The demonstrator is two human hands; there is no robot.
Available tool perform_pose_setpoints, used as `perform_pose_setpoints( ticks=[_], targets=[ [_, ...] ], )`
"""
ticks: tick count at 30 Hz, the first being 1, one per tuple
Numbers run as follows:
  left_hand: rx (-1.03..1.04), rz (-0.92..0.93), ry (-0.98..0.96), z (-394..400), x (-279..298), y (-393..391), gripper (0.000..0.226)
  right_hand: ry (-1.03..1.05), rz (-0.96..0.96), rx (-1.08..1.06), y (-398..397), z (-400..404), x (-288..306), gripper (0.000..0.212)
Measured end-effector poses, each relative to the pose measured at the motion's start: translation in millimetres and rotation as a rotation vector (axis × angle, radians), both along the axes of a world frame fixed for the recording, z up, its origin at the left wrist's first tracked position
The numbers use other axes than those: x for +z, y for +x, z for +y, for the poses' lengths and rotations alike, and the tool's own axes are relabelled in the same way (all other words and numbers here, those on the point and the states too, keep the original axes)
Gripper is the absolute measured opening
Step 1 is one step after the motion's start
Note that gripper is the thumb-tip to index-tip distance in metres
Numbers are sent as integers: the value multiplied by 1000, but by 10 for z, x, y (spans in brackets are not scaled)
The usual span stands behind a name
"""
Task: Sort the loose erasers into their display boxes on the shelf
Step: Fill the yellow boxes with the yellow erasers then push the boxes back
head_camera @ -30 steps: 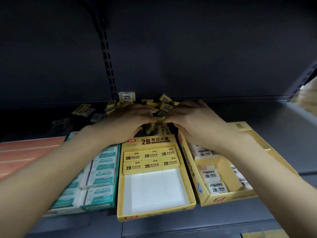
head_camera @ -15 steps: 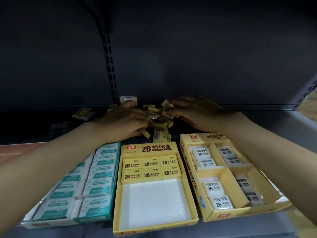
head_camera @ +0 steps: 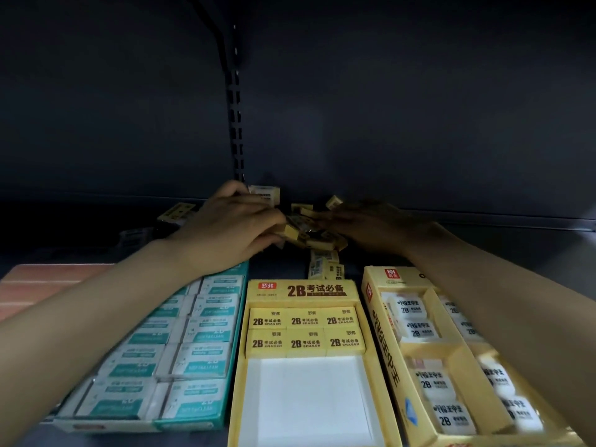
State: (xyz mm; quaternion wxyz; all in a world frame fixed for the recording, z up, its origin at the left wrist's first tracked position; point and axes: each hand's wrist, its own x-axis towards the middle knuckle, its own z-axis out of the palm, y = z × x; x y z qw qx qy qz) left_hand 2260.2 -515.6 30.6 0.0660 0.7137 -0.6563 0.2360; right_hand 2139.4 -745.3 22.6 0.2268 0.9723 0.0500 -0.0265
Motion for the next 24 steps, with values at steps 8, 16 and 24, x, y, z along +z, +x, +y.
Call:
perform_pose_setpoints(
  ticks=[8, 16, 24],
  targets=[
    [192, 753, -70, -103, -60, -155, 30, 272, -193, -53, -39, 68, 103, 47],
    [234, 932, -107, 69, 6, -366, 9, 755, -422, -105, -263, 354, 359, 24],
    [151, 1243, -337, 164, 63, -633, 19, 1095, -238, -179, -586, 698, 426, 40]
  ],
)
